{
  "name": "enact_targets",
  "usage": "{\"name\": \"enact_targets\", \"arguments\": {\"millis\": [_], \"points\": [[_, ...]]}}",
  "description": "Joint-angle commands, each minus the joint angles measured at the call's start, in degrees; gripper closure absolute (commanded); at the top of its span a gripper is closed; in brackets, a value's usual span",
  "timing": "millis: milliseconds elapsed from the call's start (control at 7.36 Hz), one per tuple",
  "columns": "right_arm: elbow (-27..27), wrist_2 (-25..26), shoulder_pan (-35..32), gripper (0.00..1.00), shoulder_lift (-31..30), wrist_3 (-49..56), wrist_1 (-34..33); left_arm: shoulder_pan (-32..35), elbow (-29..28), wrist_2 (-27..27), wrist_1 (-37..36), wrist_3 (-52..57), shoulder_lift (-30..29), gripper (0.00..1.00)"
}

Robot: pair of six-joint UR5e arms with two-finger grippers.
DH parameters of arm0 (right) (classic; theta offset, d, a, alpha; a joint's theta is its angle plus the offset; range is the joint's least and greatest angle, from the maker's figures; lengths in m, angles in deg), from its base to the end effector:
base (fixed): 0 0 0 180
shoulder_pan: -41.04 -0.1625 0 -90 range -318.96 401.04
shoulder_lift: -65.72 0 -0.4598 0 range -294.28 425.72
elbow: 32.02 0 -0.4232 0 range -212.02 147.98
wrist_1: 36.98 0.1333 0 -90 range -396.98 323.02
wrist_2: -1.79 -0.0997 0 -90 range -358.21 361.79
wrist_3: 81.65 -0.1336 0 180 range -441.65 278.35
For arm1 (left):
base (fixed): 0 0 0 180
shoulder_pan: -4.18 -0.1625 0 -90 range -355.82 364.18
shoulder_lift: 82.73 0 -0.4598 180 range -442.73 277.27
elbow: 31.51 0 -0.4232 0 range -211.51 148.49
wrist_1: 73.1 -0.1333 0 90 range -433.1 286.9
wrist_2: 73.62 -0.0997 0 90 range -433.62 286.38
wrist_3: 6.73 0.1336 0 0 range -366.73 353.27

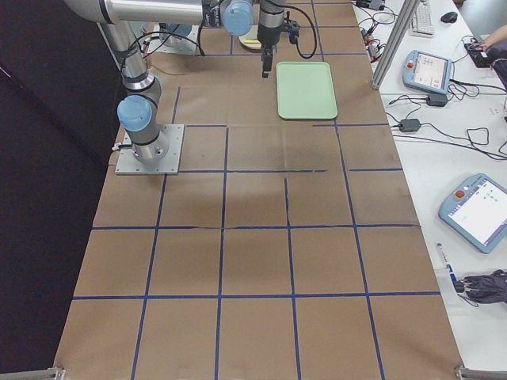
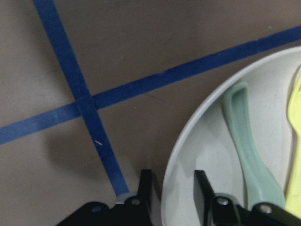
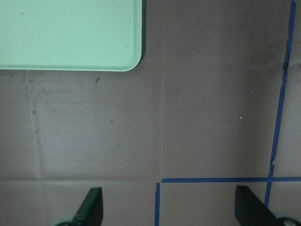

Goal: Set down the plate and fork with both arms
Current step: 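Slide the white plate with the left gripper onto the green tray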

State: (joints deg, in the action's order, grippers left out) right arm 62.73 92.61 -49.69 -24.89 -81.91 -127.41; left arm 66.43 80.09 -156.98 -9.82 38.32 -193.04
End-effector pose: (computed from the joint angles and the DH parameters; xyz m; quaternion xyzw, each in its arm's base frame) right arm 0.1379 -0.5063 0.4520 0.0043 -0.9994 -0.0323 0.0074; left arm 0.1179 -0.5436 0.1568 -0.1413 -0.9795 -0.0721 0.1245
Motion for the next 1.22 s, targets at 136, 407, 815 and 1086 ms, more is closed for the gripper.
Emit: {"name": "enact_targets", "arguments": {"millis": [136,407,815,1086], "points": [[0.00,-0.03,0.03,0.00,0.00,0.00,0.08,-0.02,-0.41,1.71,0.09,0.03,1.23,1.00],[0.00,0.06,0.03,0.00,0.00,0.09,0.08,0.41,-1.55,6.45,0.09,-1.01,1.50,1.00],[0.00,-0.03,0.03,0.00,0.00,0.00,0.08,4.61,-7.34,9.01,1.40,-6.37,-0.08,1.00],[0.00,0.06,0.03,0.00,0.00,0.00,0.08,11.28,-11.91,9.09,1.58,-15.39,-1.22,1.00]]}}
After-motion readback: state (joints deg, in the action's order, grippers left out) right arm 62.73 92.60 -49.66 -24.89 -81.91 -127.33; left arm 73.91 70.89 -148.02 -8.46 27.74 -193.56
